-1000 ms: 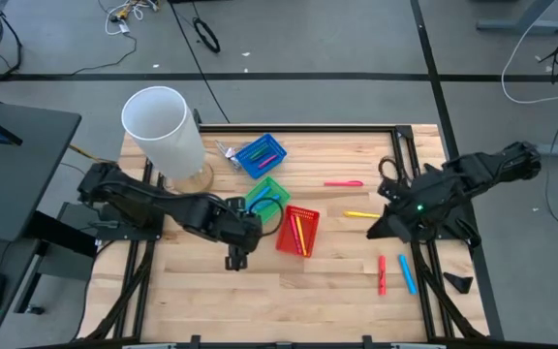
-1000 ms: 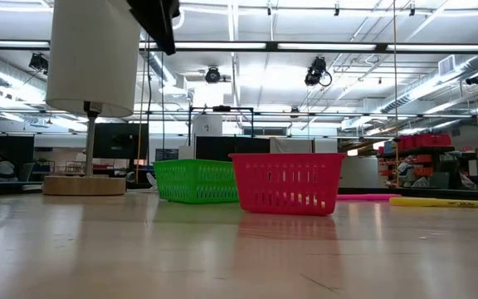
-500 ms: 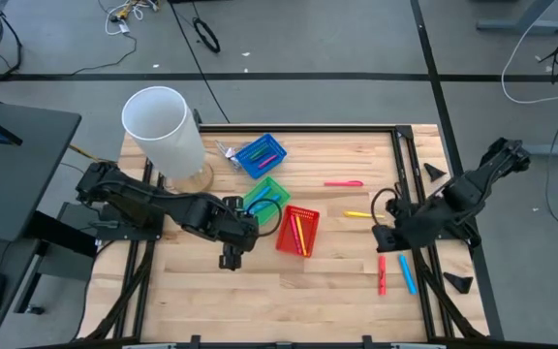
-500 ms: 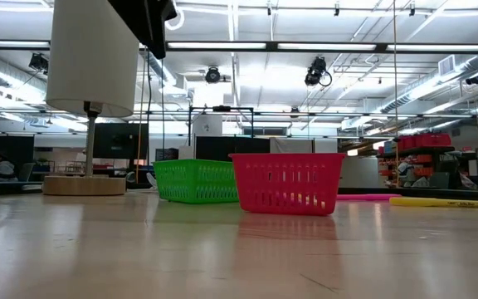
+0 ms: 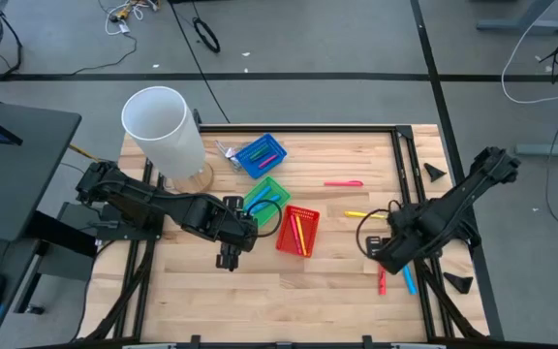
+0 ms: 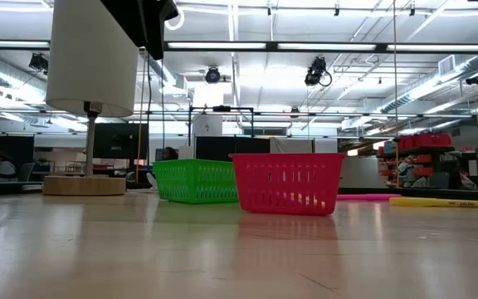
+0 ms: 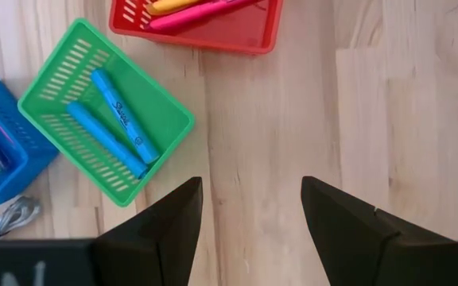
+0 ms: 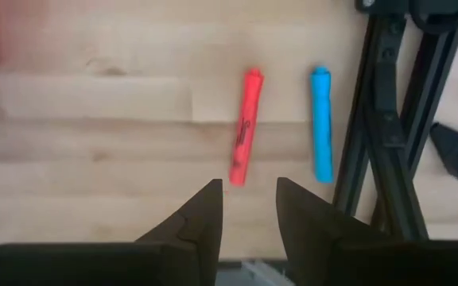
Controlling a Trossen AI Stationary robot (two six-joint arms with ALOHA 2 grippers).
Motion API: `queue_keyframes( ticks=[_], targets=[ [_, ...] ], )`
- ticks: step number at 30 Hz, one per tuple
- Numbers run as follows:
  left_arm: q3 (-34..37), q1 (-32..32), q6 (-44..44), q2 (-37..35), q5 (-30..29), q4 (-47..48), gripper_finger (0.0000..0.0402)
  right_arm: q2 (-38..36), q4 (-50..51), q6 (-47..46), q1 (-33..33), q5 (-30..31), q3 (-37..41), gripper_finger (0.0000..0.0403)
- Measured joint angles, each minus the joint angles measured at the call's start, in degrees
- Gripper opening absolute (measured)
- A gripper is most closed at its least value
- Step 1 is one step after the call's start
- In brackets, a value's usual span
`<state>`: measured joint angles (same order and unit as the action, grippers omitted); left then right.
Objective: Pick & Place Markers
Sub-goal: Put the orange highlighter pen into the green bin
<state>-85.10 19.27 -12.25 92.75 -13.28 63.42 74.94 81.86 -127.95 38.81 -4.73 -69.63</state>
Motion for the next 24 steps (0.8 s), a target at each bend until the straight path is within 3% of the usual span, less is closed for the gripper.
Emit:
queue_keyframes(
  ticks=[9,15,19,24],
  targets=[
    [0.0,-0.6,1.0,0.0,-1.5,0.3,0.0222,13.3,-0.7,0.1,-0.6,-3.6,0.0,0.0121],
    [0.0,-0.6,1.7,0.0,-0.6,0.4,0.0222,17.4,-2.3,1.6,-0.7,-5.5,0.9,0.0121],
    [0.0,-0.6,1.7,0.0,-0.4,0.4,0.0222,16.4,-11.5,0.7,-1.4,-7.0,7.0,0.0129],
    [0.0,-0.4,2.3,0.0,-0.3,0.4,0.0222,16.3,-23.7,-0.6,-1.5,-10.0,14.4,0.0176]
  ],
)
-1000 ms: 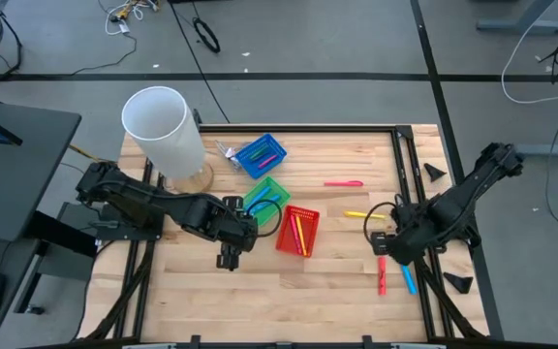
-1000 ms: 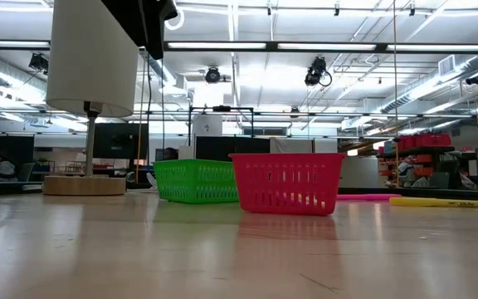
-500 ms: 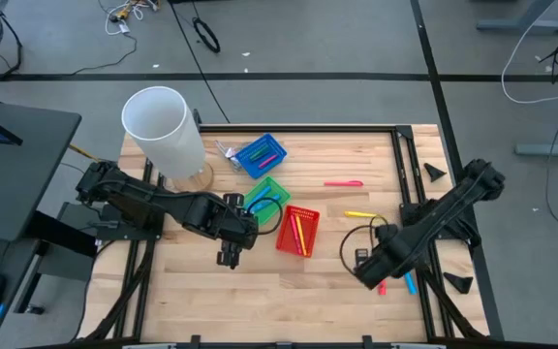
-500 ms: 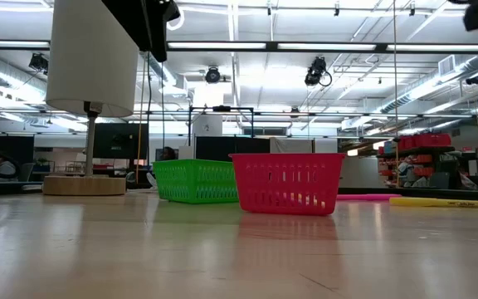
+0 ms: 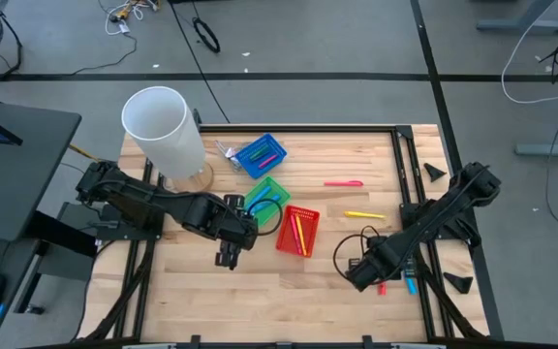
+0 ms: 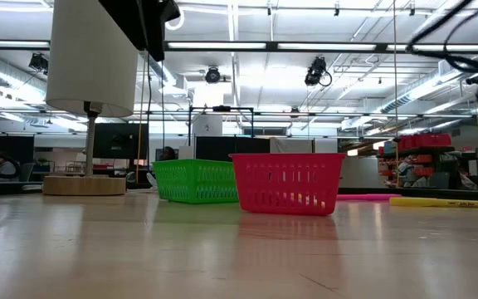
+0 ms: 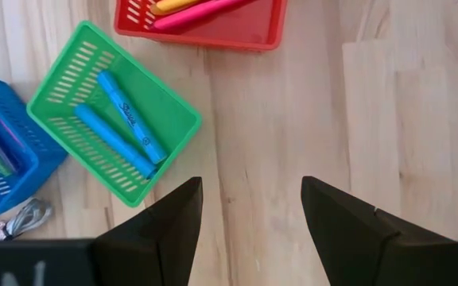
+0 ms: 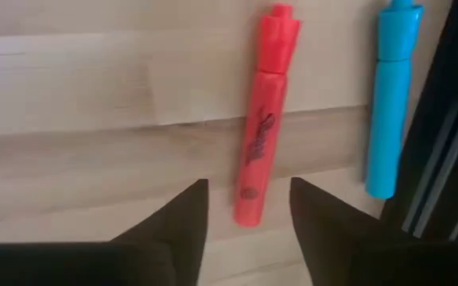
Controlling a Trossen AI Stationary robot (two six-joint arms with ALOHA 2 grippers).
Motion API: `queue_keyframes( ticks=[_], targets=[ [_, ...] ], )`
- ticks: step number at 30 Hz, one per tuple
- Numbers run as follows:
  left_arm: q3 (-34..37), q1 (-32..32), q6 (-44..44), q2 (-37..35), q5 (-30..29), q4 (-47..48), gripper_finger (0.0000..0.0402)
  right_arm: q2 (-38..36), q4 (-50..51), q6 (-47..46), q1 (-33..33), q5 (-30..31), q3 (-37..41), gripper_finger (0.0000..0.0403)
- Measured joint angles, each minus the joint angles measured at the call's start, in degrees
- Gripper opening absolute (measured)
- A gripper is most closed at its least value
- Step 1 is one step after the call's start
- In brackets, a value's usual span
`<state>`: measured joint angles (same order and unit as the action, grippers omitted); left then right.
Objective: Pick & Place Markers
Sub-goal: Put the orange highlighter pen into the green bin
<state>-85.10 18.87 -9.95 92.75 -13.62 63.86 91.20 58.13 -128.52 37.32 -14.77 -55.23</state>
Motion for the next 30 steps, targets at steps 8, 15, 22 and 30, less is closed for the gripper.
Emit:
queue_keyframes(
  ticks=[8,15,22,30],
  targets=[
    [0.0,0.0,0.2,0.0,1.1,0.1,0.0222,-0.2,-2.7,2.2,0.0,-1.4,3.6,0.0238],
    [0.0,0.0,0.3,0.0,1.1,0.3,0.0222,-0.2,-14.9,1.4,0.0,-1.6,10.3,0.0233],
    [0.0,0.0,0.4,0.0,1.0,1.2,0.0222,-0.9,-23.1,1.0,0.2,-1.8,13.7,0.0224],
    [0.0,-1.4,1.7,0.0,0.8,0.7,0.0222,-2.2,-24.7,2.5,0.2,2.7,13.1,0.0195]
  ],
)
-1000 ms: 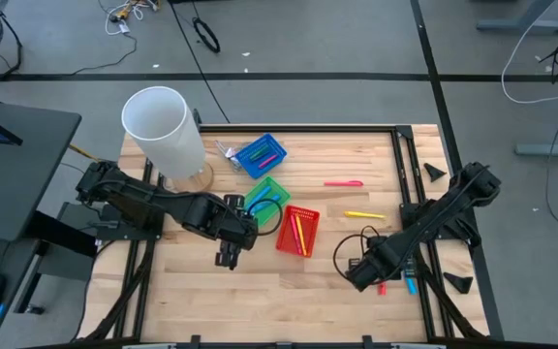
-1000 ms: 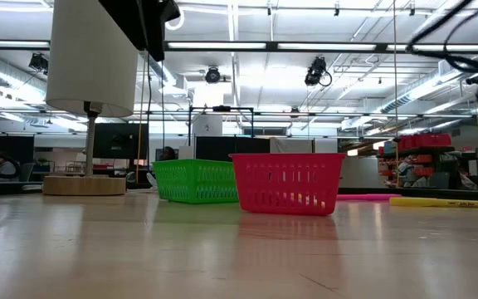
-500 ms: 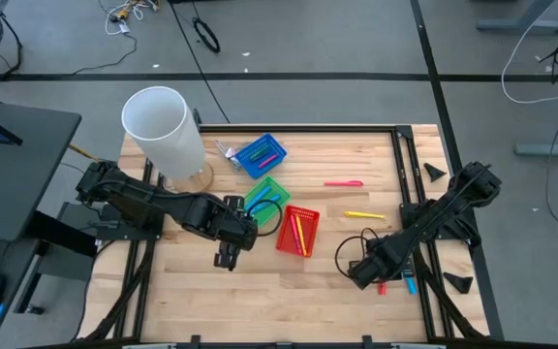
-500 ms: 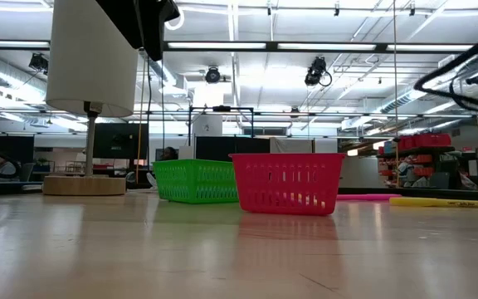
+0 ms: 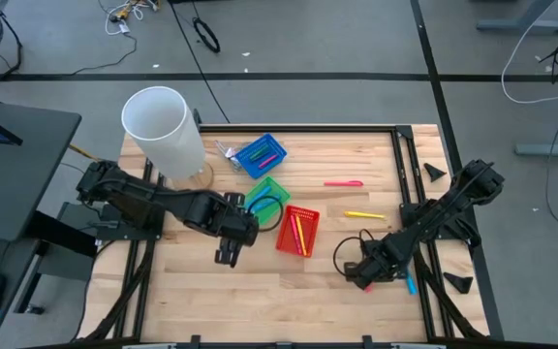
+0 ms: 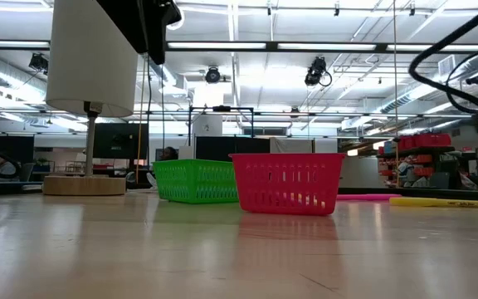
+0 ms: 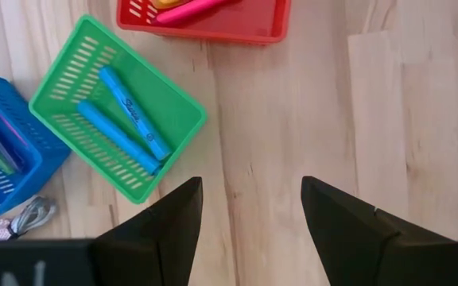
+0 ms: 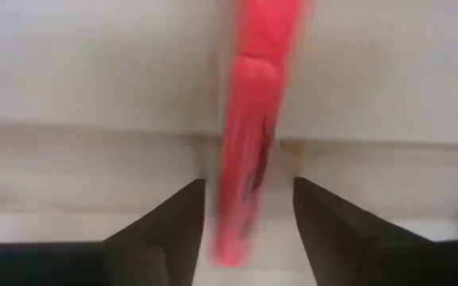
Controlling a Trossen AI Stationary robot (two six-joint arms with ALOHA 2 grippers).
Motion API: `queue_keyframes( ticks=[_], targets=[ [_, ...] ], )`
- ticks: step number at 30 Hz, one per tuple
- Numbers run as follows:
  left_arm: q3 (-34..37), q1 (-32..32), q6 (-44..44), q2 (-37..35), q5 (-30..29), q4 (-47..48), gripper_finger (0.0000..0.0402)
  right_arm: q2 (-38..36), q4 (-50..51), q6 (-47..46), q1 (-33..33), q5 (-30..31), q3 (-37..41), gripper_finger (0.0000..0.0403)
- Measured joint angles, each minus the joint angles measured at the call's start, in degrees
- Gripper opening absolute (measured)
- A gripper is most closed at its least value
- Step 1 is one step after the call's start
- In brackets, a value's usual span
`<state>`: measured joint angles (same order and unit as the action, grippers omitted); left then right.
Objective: Pick & Place Markers
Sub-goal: Put the orange highlighter pen into the green bin
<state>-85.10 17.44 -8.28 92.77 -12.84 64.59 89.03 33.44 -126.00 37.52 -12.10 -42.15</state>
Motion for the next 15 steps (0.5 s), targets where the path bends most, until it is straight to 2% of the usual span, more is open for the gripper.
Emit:
queue_keyframes(
  ticks=[4,11,15],
  targets=[
    [0.0,-0.7,0.0,0.0,0.0,0.0,0.0222,0.0,-0.3,-1.1,0.0,-0.1,0.0,0.015],
    [0.0,-0.9,-0.2,0.0,0.0,0.0,0.0222,-0.2,-0.3,-1.4,0.0,-0.6,0.5,0.0045],
    [0.0,-0.9,-1.2,0.0,0.0,0.0,0.0222,-0.2,0.0,0.1,0.0,-0.8,0.5,0.004]
  ],
)
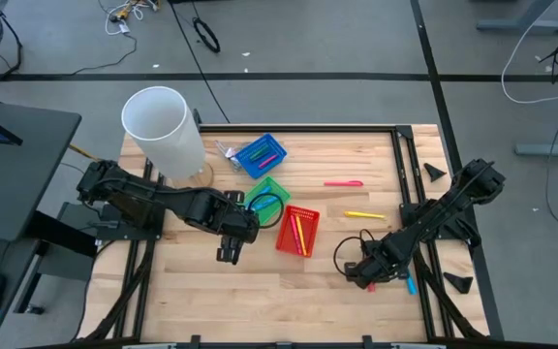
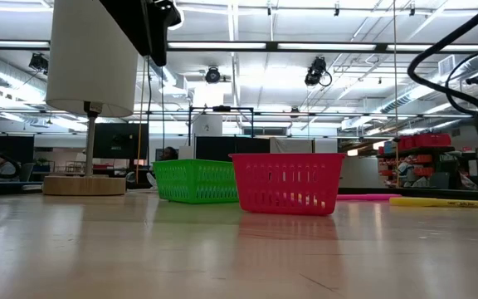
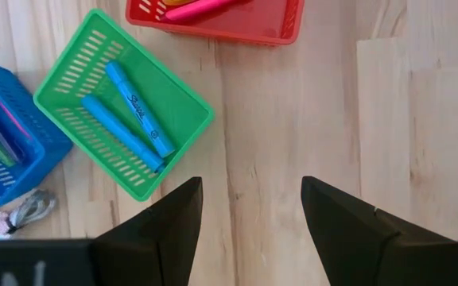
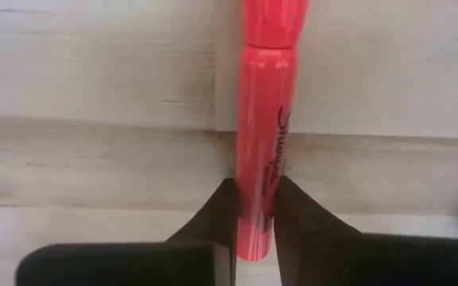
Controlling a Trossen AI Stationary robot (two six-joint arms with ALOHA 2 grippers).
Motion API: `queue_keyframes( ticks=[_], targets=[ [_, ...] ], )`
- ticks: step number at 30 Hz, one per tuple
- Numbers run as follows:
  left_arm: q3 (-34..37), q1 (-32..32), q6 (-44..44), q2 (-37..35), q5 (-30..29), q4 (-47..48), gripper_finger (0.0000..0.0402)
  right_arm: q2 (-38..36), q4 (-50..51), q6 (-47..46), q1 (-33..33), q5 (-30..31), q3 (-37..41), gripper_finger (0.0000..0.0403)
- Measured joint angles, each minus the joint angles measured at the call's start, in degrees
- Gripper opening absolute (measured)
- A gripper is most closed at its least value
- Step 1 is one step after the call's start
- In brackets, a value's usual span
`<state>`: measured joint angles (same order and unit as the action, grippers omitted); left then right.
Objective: Pick & Place Markers
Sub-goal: Put the orange highlighter pen into the green bin
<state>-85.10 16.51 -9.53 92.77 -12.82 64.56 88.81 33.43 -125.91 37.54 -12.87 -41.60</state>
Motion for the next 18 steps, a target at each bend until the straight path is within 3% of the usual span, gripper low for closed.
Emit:
queue_keyframes(
  ticks=[8,18],
  targets=[
    [0.0,0.0,-0.3,0.0,0.4,0.0,0.0222,-5.5,4.6,3.5,0.0,1.0,-0.1,0.0043],
    [0.0,0.0,-4.3,0.0,0.5,-1.2,0.0222,-18.1,19.7,19.2,-1.2,13.1,-6.2,0.0045]
  ],
)
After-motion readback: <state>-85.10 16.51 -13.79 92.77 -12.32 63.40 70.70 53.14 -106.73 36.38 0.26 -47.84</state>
